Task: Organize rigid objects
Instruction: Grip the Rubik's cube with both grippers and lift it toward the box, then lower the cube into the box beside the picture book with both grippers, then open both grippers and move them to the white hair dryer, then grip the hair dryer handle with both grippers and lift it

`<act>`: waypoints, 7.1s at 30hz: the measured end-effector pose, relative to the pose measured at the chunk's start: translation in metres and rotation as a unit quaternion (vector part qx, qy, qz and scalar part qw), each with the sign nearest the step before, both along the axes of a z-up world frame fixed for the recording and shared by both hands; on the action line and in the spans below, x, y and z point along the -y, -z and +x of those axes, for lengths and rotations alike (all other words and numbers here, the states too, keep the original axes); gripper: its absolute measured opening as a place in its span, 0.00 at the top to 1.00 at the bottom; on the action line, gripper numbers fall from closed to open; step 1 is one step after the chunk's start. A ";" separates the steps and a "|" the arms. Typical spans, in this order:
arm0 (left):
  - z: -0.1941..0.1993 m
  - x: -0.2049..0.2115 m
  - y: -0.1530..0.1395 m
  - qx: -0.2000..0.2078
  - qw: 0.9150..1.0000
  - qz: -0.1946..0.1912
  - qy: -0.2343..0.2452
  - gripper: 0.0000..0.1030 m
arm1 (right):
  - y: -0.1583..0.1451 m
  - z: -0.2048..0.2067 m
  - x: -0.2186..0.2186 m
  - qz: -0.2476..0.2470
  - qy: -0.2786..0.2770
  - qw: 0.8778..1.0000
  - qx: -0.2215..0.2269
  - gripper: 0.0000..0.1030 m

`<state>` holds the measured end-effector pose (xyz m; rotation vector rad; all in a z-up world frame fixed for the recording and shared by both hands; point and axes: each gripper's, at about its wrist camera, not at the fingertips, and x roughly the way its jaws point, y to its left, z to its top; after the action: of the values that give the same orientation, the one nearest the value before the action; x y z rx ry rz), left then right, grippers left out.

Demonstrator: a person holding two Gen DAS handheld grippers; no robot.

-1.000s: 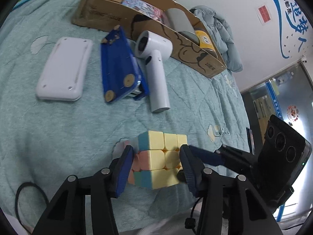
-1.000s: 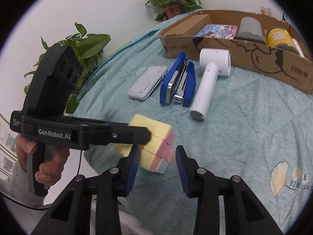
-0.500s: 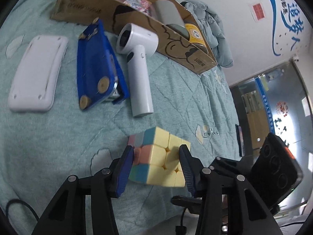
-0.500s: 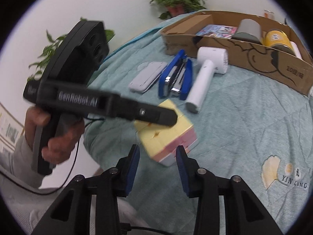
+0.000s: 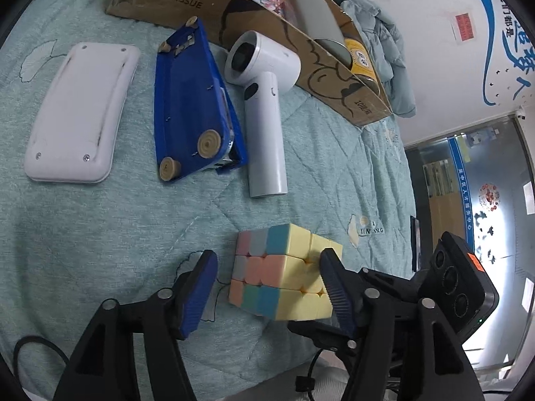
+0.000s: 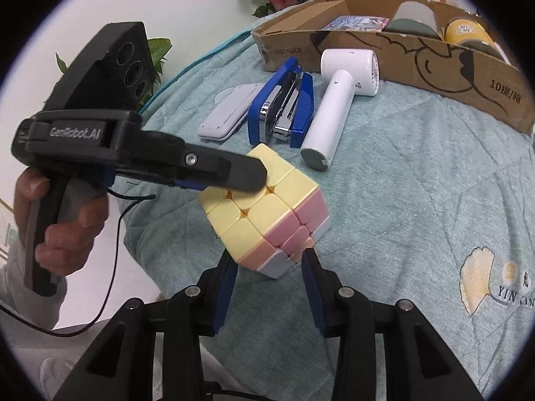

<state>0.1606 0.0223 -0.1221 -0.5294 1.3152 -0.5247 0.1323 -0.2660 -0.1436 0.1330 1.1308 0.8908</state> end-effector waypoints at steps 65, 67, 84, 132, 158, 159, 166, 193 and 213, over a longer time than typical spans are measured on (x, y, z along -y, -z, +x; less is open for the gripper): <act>0.063 0.014 -0.129 0.221 0.970 0.098 0.029 0.40 | -0.095 0.085 -0.038 -0.006 0.052 0.978 0.202 0.52; 0.076 0.012 -0.137 0.233 0.966 0.108 0.025 0.40 | -0.100 0.098 -0.043 -0.005 0.050 0.976 0.213 0.52; 0.230 -0.031 -0.105 0.197 0.975 0.100 0.027 0.40 | -0.079 0.218 -0.085 -0.008 0.037 0.982 0.185 0.52; 0.150 -0.073 -0.130 0.323 0.927 0.151 -0.114 0.01 | -0.065 0.140 -0.039 -0.036 0.201 0.966 0.156 0.18; 0.081 -0.051 -0.070 0.257 0.941 0.181 -0.125 0.01 | -0.010 0.116 -0.055 -0.080 0.200 0.975 0.056 0.33; 0.081 -0.050 -0.069 0.255 0.942 0.182 -0.123 0.01 | -0.004 0.119 -0.056 -0.076 0.198 0.977 0.038 0.41; 0.073 -0.040 -0.064 0.245 0.947 0.176 -0.109 0.01 | 0.002 0.114 -0.059 -0.057 0.183 0.981 0.018 0.74; 0.009 0.031 -0.031 0.140 0.989 -0.020 0.040 0.08 | -0.026 -0.002 0.017 -0.046 0.203 0.977 0.044 0.53; 0.021 0.092 0.008 0.072 0.992 -0.018 0.101 0.46 | -0.014 -0.007 0.004 -0.056 0.188 0.980 0.027 0.70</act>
<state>0.1814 -0.0696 -0.1305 -0.3830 1.2286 -0.7419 0.1255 -0.2704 -0.1292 0.2218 1.0568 0.4904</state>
